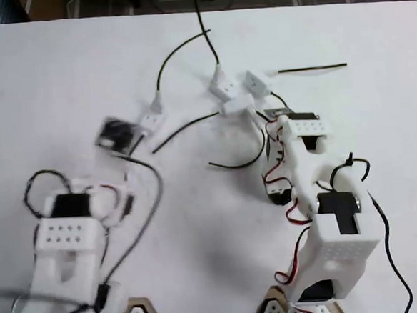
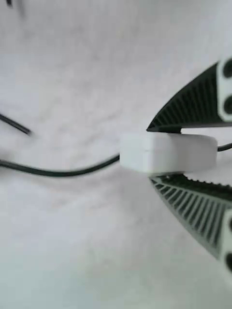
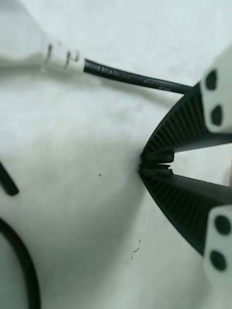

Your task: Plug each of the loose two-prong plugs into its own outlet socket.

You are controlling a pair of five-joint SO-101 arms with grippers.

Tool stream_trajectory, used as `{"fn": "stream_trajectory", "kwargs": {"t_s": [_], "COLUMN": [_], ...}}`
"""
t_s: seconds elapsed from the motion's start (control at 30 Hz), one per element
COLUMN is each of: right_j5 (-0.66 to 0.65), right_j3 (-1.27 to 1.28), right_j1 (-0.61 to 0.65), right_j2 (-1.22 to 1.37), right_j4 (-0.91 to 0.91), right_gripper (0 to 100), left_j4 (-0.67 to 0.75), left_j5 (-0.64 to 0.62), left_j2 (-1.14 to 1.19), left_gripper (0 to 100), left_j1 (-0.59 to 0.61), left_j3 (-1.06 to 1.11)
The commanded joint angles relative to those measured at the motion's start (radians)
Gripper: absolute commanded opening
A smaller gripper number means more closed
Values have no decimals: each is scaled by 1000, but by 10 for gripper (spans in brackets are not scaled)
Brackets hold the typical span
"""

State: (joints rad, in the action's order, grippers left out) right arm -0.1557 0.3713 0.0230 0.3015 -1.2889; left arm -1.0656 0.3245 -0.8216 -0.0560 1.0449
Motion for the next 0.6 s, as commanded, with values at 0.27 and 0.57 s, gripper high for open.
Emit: {"fn": "stream_trajectory", "kwargs": {"t_s": [0.27,0.57], "right_j5": [8,8], "right_j3": [-21,-21], "right_j1": [-94,-99], "right_j2": [-1,-1], "right_j4": [50,48], "right_gripper": [21,21], "left_j4": [118,170], "left_j5": [-71,-138], "left_j2": [390,642], "left_gripper": [38,25], "left_j1": [-306,-455], "left_j3": [-233,-381]}}
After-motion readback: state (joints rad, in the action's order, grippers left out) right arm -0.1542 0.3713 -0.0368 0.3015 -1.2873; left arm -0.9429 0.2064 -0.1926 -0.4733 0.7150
